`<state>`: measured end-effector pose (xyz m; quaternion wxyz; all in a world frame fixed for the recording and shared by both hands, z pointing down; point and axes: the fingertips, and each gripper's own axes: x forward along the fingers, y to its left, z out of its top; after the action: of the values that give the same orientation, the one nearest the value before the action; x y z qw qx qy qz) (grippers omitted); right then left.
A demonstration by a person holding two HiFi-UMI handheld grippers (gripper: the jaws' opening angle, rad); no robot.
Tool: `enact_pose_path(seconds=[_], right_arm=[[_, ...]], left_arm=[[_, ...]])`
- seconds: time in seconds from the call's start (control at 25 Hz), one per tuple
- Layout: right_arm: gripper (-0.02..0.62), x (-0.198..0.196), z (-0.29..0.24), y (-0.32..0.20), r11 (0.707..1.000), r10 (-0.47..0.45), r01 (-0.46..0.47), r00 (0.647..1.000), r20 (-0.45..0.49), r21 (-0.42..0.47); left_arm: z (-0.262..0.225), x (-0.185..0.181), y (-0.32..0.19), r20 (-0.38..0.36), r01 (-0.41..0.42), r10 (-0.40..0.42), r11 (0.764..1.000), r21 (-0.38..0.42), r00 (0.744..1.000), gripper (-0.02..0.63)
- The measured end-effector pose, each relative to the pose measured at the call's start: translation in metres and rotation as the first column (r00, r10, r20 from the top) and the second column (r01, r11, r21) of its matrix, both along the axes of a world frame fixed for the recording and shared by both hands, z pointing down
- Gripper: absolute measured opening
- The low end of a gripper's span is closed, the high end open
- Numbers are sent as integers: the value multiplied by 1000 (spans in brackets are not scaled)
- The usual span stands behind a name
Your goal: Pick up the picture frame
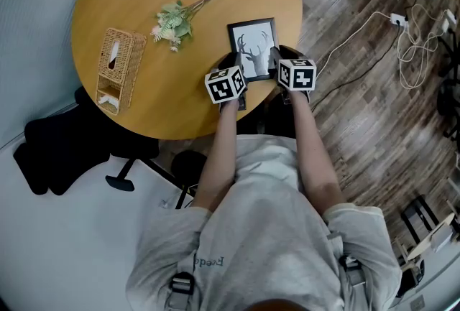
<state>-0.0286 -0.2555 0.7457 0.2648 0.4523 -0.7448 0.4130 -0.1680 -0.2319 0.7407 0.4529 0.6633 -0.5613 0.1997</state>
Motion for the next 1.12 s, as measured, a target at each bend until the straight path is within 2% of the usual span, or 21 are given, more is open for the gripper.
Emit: enact_pose_path(seconds=[0.24, 0.48, 0.76, 1.12], right_arm=[[74, -2, -2, 2, 999, 34, -33, 996, -79, 13], [74, -6, -13, 1, 999, 21, -17, 995, -96, 40], [73, -4, -35, 0, 995, 30, -20, 995, -98, 99], [74, 2, -79, -8, 981, 58, -46, 997, -58, 187]], left_arm=[[-1, 0, 1, 82, 7, -5, 1000, -23, 997, 97], [-8, -4, 4, 79, 10, -8, 1000, -21, 997, 95], [-32, -3, 1, 84, 15, -18, 999, 36, 996, 94], [-74, 3, -10, 81, -19, 8, 991, 132, 997, 94]])
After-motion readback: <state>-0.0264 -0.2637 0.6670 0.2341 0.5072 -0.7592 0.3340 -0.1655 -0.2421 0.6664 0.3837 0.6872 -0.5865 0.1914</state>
